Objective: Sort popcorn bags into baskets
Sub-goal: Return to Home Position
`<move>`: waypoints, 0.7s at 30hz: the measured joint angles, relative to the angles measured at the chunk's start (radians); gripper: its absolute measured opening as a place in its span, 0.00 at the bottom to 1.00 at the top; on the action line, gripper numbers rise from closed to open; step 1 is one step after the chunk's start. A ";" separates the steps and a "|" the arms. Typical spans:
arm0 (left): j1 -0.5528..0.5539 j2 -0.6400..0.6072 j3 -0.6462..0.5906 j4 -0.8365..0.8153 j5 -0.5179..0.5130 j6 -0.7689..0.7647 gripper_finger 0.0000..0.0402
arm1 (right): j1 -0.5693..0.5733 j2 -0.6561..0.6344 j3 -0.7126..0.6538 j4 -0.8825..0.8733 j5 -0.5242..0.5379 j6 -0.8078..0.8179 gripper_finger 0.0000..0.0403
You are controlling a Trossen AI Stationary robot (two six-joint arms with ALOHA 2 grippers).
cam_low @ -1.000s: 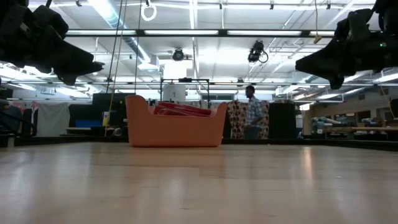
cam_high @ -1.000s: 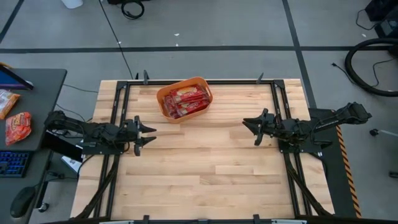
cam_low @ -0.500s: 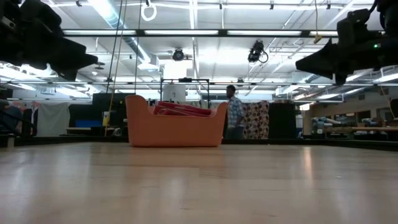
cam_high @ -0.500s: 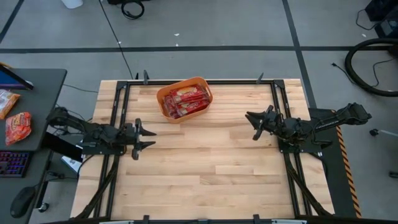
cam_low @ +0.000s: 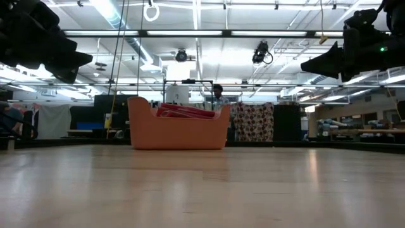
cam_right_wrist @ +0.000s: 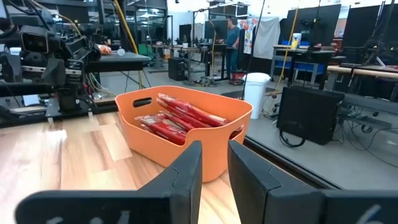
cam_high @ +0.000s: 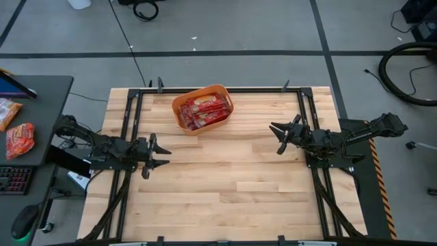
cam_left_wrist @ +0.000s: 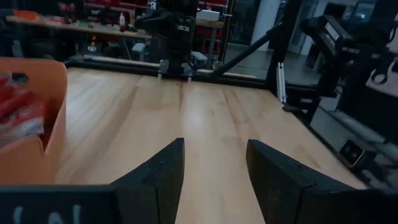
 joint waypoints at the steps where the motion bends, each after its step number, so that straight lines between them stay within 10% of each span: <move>1: 0.000 0.000 0.000 0.003 0.000 0.019 0.44 | 0.000 0.000 0.000 0.000 0.000 -0.001 0.20; 21: 0.000 0.000 0.000 0.006 0.000 0.022 0.44 | 0.000 0.000 0.000 0.000 -0.001 -0.001 0.20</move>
